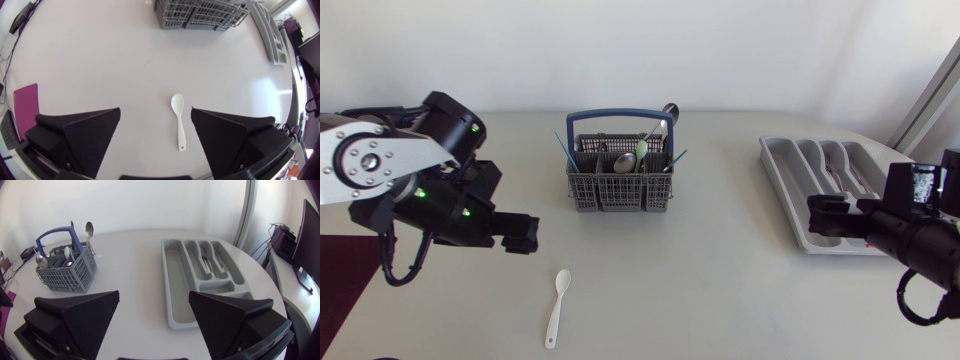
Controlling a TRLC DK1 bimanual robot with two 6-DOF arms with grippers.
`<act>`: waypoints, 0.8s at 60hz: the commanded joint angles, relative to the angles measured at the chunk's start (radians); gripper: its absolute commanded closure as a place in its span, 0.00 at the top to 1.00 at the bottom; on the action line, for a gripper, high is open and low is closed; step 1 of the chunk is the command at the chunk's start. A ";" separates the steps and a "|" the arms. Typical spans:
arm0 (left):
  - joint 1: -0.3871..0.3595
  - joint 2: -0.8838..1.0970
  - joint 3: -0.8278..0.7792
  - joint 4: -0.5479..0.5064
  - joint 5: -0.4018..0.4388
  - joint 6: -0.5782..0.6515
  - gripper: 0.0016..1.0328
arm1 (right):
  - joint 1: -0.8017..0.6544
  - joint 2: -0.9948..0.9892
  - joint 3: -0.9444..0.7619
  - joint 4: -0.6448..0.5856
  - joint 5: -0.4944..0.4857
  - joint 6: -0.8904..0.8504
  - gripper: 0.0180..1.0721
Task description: Sort the cutlery from the basket into the organizer compartments.
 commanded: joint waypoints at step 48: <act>-0.228 0.468 0.074 -0.087 0.004 -0.135 0.78 | 0.065 0.237 0.122 -0.078 -0.023 0.194 0.95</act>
